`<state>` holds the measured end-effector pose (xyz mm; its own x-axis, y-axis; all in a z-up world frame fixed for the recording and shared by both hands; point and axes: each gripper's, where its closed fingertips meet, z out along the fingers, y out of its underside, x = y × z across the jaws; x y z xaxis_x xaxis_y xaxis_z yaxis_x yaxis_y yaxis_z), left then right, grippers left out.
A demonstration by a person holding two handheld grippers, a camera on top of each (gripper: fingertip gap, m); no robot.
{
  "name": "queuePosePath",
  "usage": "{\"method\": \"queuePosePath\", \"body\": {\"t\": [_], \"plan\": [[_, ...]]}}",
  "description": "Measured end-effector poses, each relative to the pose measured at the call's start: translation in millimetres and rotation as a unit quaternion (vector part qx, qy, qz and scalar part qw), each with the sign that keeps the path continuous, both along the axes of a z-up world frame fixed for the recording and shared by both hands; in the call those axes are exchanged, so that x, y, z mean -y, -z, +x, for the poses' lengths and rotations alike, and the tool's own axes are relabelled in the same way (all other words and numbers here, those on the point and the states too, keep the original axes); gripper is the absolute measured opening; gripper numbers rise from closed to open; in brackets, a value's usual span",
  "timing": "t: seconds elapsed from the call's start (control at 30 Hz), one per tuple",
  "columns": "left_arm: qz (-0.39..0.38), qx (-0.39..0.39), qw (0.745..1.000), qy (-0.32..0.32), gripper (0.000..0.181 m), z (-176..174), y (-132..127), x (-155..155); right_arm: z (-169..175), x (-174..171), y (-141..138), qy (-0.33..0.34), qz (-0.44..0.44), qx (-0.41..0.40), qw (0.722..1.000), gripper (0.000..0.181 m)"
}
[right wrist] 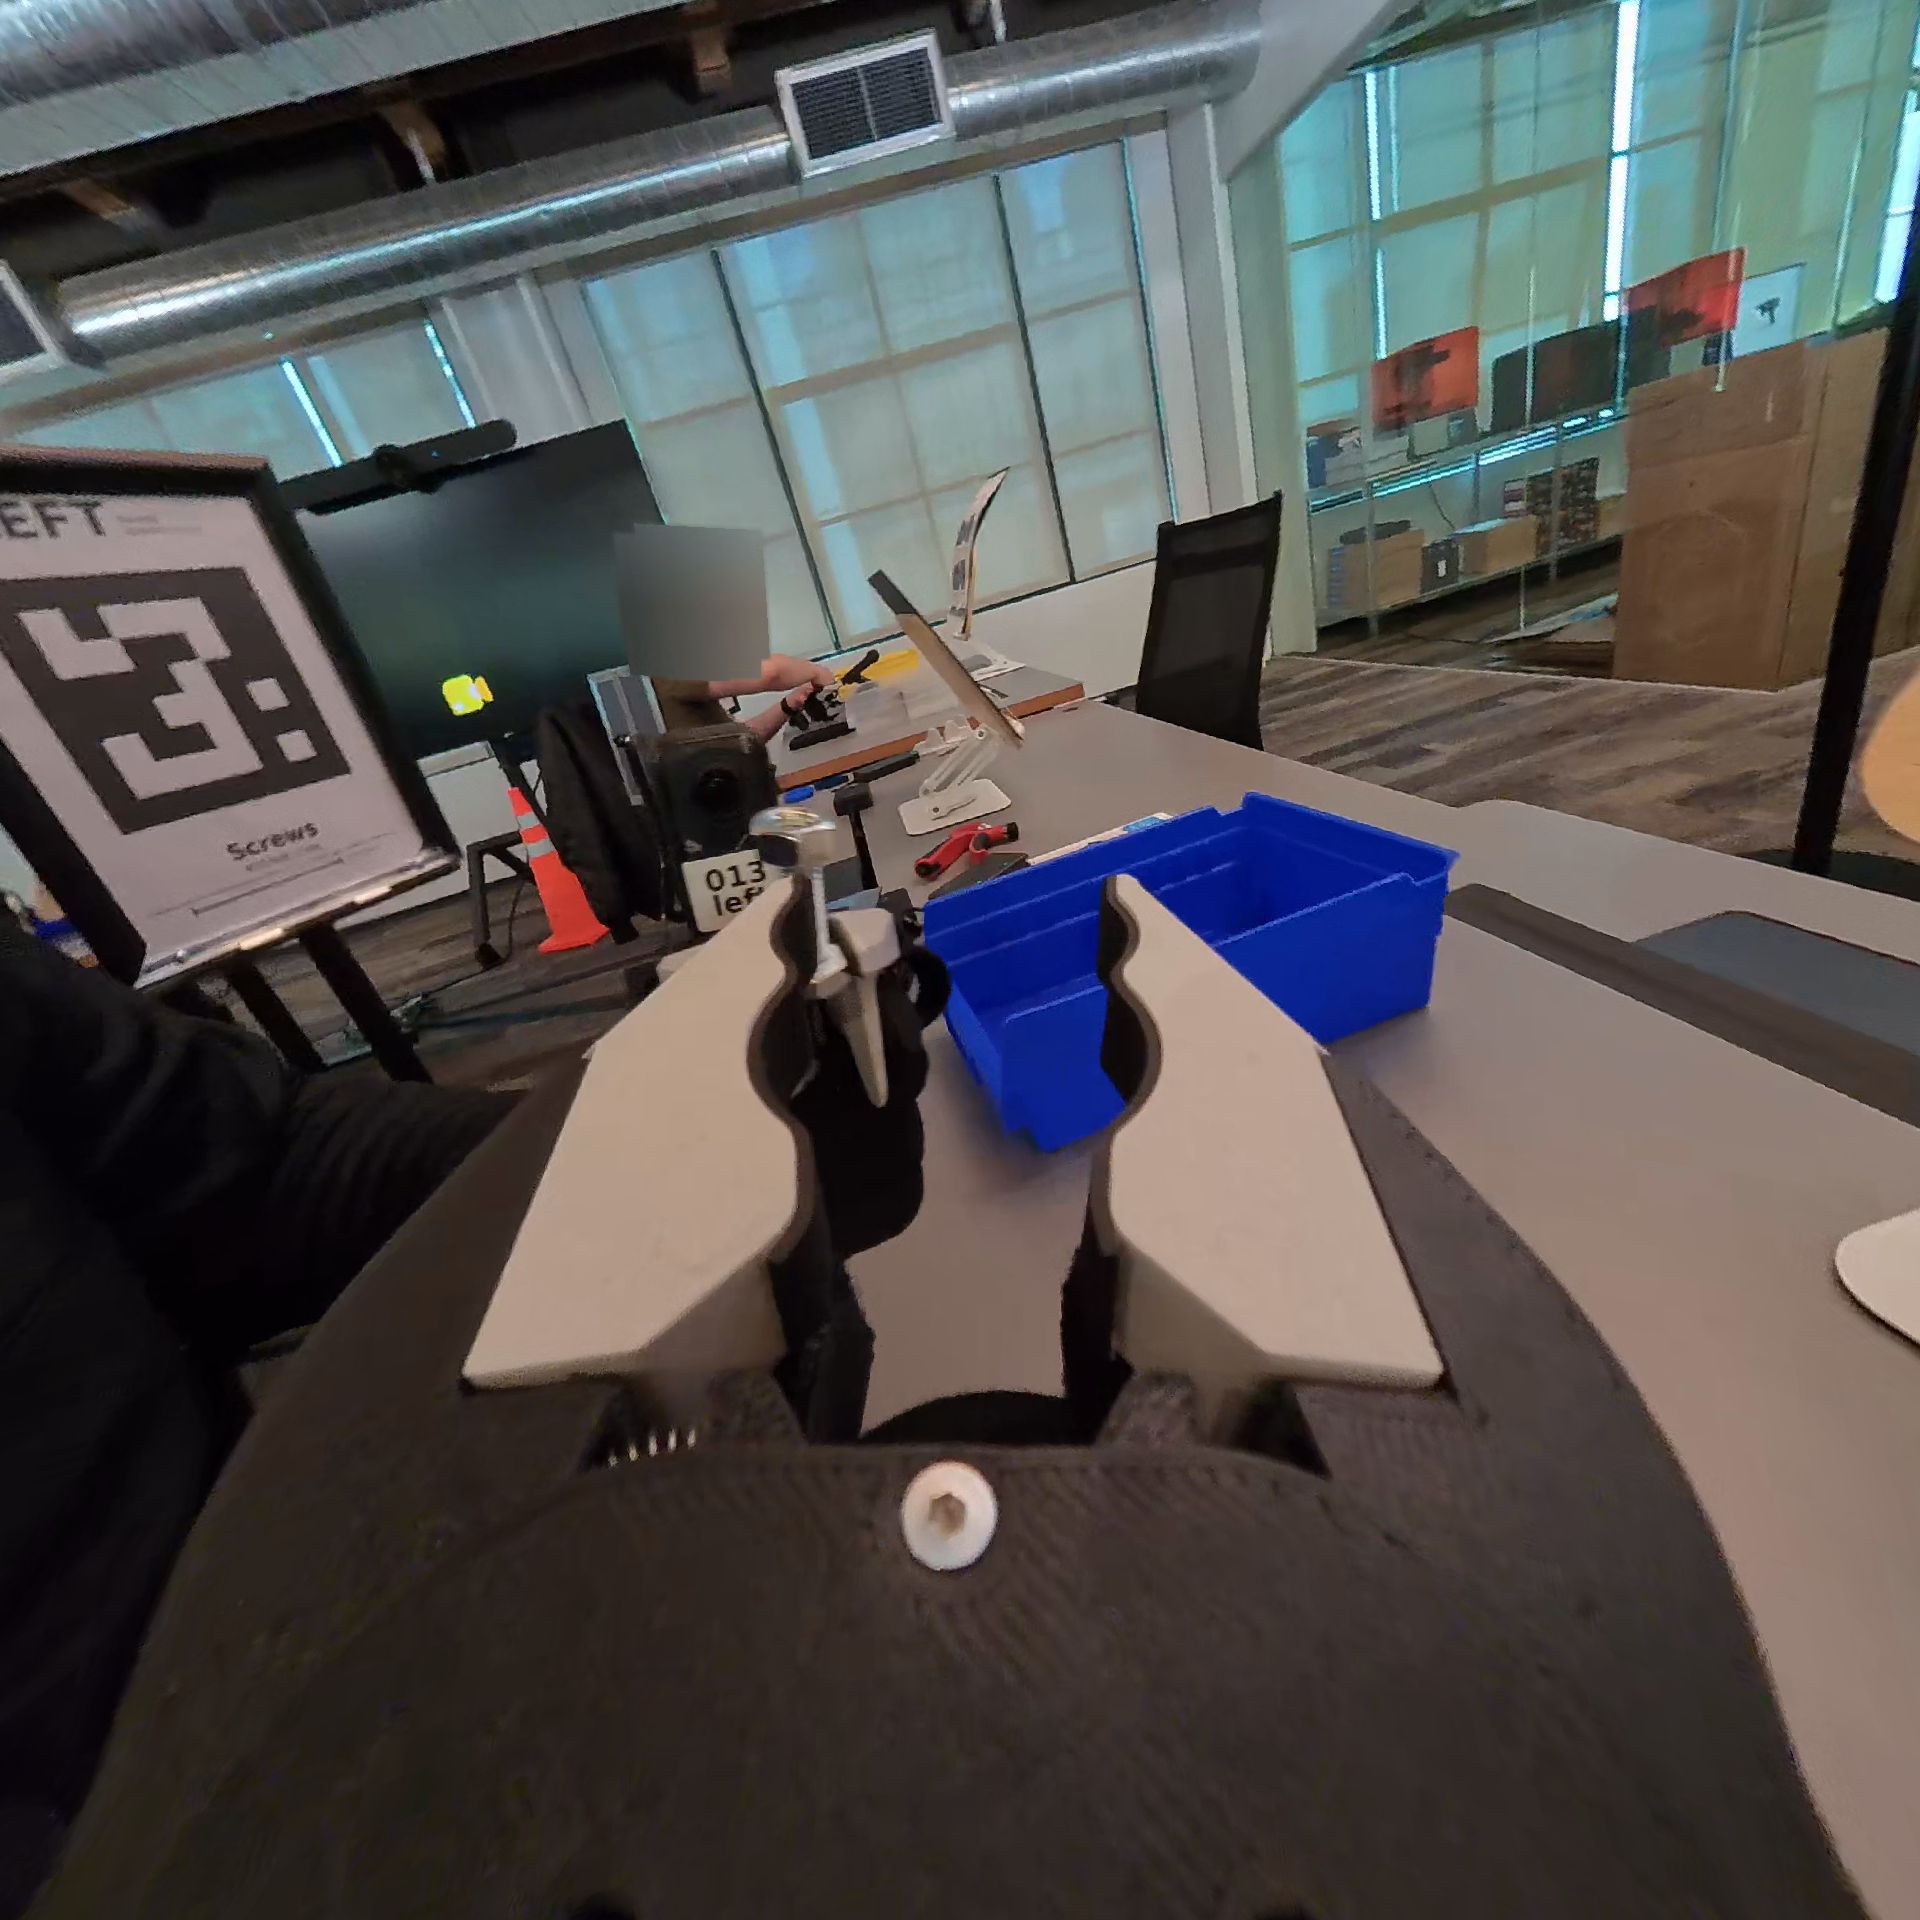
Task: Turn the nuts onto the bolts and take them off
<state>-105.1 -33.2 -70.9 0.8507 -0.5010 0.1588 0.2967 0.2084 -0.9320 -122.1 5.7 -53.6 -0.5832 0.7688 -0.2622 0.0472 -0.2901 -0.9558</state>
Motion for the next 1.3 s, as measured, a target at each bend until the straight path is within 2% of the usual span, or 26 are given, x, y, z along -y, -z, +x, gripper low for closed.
{"method": "queuePosePath", "body": {"t": [0.23, 0.5, 0.63, 0.67, 0.73, 0.93, 1.03, 1.2, 1.3], "plan": [[-0.010, -0.015, 1.000, -0.004, 0.015, 3.9, 4.4, -3.2, -4.2, 30.7, -7.1, -0.032, 0.028, -0.009, 0.999, 0.050], [-0.010, -0.017, 1.000, -0.006, 0.016, 1.6, 5.5, -2.9, -0.2, 22.0, -0.6, -0.024, 0.023, -0.002, 0.999, 0.048], [-0.016, -0.033, 0.999, -0.025, 0.016, -2.2, 7.1, -4.3, 5.0, 19.5, -1.5, -0.020, 0.048, 0.009, 0.999, 0.048], [-0.021, -0.051, 0.998, -0.038, 0.016, -3.7, 9.0, -5.2, 6.0, 18.0, -2.2, -0.016, 0.058, 0.013, 0.998, 0.047], [-0.034, -0.104, 0.991, -0.071, 0.016, -5.7, 13.1, -7.3, 7.4, 13.5, -0.9, -0.010, 0.078, 0.035, 0.996, 0.028], [-0.063, -0.250, 0.955, -0.149, 0.016, -12.2, 24.9, -12.6, 13.6, 13.6, 14.4, -0.035, 0.103, 0.124, 0.986, 0.033], [-0.066, -0.274, 0.945, -0.166, 0.016, -15.4, 25.0, -12.7, 11.7, 15.8, 24.6, -0.034, 0.108, 0.147, 0.983, 0.030], [-0.090, -0.365, 0.907, -0.190, 0.016, -19.0, 37.5, -14.2, 7.5, 19.1, 28.8, -0.028, 0.108, 0.160, 0.981, 0.030], [-0.090, -0.368, 0.906, -0.191, 0.016, -18.4, 37.2, -14.5, 4.4, 19.1, 36.4, -0.023, 0.121, 0.178, 0.976, 0.024]]}}
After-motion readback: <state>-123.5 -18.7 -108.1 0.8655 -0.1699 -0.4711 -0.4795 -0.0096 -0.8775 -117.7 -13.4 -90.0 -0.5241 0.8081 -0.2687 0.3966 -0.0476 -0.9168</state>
